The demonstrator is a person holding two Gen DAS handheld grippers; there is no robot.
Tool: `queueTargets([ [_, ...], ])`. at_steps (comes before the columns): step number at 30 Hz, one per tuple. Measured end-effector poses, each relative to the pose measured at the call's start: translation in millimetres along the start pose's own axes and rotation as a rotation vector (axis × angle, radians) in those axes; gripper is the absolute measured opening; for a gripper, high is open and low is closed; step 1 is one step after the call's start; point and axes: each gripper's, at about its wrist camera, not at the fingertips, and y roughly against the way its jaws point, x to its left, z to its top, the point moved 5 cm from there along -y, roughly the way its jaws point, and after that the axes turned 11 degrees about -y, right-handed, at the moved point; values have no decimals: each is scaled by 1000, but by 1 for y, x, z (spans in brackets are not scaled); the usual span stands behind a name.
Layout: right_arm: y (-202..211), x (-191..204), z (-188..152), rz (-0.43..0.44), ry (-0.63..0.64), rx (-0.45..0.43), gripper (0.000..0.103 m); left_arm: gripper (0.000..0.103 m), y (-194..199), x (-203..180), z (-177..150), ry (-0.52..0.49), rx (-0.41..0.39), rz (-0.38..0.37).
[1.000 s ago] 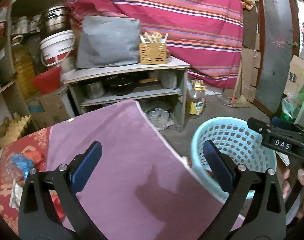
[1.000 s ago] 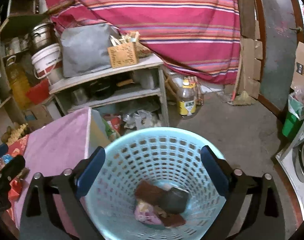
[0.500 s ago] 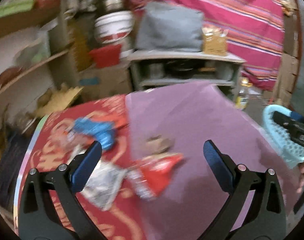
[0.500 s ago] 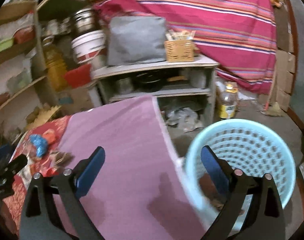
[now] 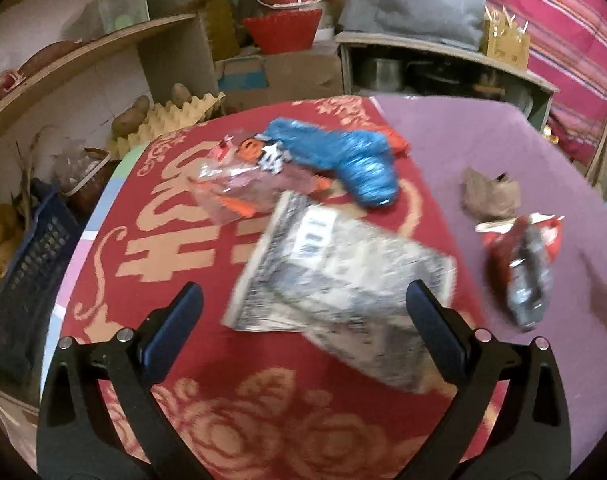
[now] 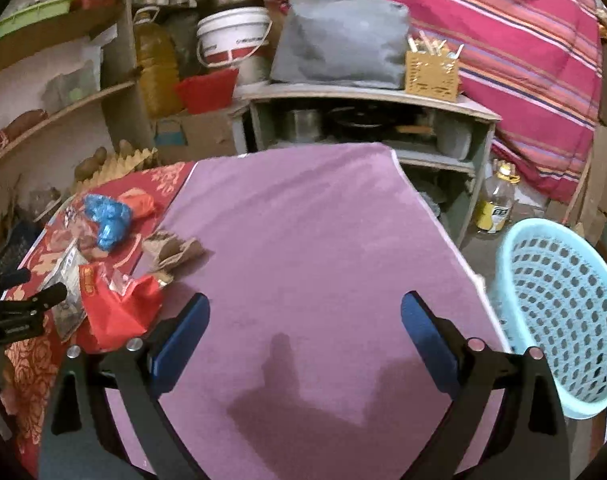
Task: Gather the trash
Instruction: 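Move both open tools back over the remaining trash on the table, then grasp the silver barcode snack bag with the left tool while the right tool grasps the red chip bag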
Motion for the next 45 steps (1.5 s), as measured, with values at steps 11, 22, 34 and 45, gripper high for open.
queueTargets([
  [11,-9,30,-4,40,-17,22,94,75,-28,-2,-2,1,67,-154],
  [22,4,89,-15,96,92,5,94,29,-9,6,-5,16,11,-142],
  [34,-14,141,-51,-1,256,63,94,28,26,48,-9,98,-70,-105],
  [45,-28,128,-42,4,242,113,49,28,30,47,-1,126,-88,-109],
])
